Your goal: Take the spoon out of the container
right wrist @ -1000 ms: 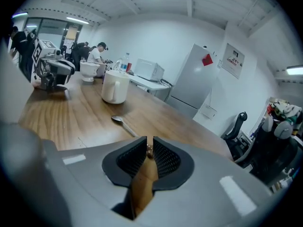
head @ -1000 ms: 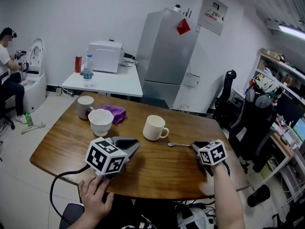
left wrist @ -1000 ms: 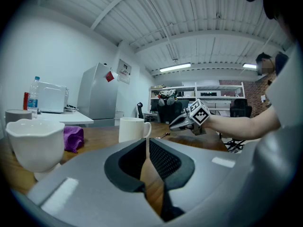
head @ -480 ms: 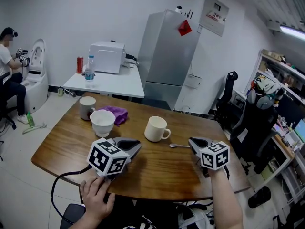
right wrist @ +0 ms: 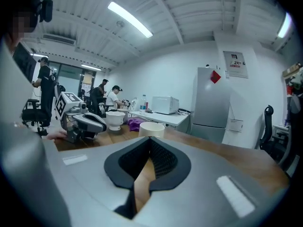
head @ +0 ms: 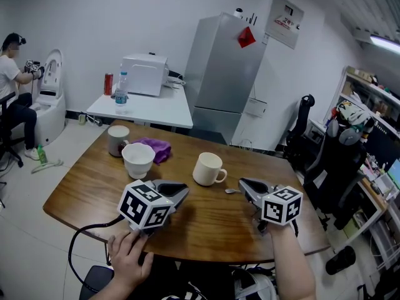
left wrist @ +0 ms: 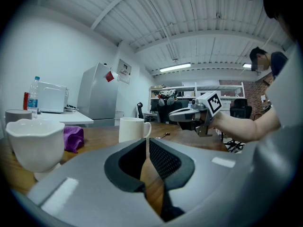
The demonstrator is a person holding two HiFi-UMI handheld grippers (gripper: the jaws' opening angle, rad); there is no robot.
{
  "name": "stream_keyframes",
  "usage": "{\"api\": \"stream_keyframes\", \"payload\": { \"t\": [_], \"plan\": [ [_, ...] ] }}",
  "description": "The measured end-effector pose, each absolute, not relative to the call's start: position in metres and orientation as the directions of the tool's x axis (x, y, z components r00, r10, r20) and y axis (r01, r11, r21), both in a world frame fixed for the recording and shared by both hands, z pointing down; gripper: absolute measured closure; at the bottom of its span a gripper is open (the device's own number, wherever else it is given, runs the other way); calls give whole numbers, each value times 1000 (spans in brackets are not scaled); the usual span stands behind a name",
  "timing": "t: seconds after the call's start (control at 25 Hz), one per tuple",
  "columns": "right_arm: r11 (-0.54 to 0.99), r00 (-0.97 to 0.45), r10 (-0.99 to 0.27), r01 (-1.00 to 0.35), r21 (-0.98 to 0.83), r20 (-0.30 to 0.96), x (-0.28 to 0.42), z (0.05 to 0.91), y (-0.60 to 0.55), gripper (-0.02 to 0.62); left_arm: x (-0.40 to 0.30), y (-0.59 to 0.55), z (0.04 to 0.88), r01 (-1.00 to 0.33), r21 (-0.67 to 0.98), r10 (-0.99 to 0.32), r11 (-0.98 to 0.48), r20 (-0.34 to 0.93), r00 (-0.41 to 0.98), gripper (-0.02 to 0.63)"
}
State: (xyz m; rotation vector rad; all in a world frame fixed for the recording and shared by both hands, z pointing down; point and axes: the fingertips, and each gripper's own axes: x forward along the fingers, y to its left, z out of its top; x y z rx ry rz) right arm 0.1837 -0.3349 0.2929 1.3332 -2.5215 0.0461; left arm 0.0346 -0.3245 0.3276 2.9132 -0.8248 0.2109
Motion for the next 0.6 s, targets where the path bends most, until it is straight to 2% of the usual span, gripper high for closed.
{"api": "stream_keyframes", "payload": {
  "t": [0.6],
  "plan": [
    [653, -630, -732, -757, 1, 259, 145, 312, -329, 592, 34, -325, 328, -527, 65, -513, -847, 161, 843, 583]
  ]
}}
